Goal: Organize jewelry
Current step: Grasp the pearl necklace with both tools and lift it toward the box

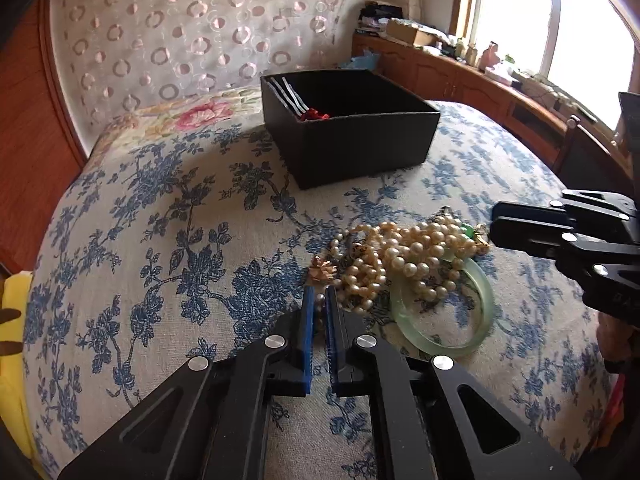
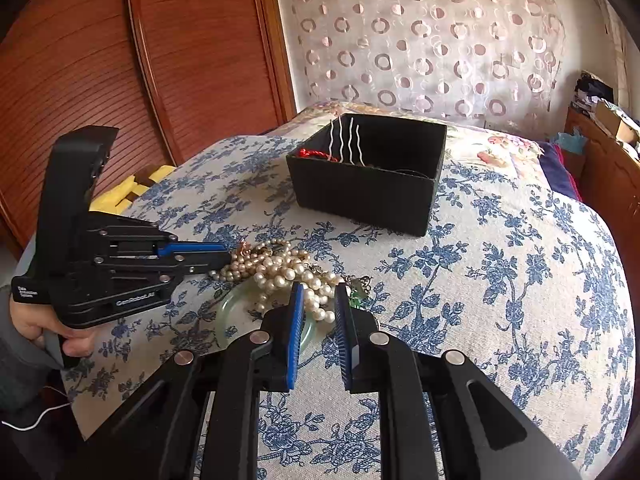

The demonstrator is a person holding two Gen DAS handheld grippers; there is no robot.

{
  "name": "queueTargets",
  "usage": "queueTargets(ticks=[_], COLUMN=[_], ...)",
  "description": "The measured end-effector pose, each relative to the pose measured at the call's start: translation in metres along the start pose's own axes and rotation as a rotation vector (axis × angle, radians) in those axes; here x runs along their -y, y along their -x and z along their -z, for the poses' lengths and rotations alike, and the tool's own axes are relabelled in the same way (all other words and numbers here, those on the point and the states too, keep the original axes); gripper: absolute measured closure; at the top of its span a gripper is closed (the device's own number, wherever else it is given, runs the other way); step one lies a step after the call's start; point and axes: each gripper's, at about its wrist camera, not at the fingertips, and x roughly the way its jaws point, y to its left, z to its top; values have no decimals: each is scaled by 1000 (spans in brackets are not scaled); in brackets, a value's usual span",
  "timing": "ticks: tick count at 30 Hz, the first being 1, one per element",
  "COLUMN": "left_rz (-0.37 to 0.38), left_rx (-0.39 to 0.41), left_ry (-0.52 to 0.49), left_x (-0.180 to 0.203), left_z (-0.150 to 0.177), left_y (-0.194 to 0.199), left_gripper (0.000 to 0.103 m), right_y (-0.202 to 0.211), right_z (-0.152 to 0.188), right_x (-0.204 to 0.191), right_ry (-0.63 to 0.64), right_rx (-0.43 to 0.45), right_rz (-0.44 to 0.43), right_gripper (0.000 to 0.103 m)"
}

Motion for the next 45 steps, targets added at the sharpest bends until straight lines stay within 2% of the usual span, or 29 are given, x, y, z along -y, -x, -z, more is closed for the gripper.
queueTargets(ticks=[8,10,12,19,24,25,27,33,34,45], left_rz=[14,23,25,29,34,33,32,24,24,17], left_rx=[137,166,180,206,210,211,213,227,232,316], left_ry=[58,69,70,69,76,75,77,75,73,23], left_x=[-6,-6,-5,-3,-5,-5,-6,-7,-7,2], left_z=[-1,-1,-1,-1,0,0,0,-6,-7,-44], left_y=[50,61,67,76,77,77,78,84,86,118], left_gripper=[98,98,98,98,98,98,98,98,98,98], right_y=[-12,-16,-20,-38,-43,-43,-40,-28,-23,37], right_z=[-1,-2,-4,-8,-12,-13,-14,-17,-20,-62], right_x=[-7,-9,-9,-10,-13,-12,-12,-12,-11,-16], right_ry=[36,42,46,63,76,74,72,84,84,122], right_rx=[-35,-43,-52,-96,-113,-113,-107,-89,-80,57], right_rz=[1,8,11,9,3,-3,-18,-14,-15,-1], right_gripper=[85,80,76,75,75,79,89,90,95,95])
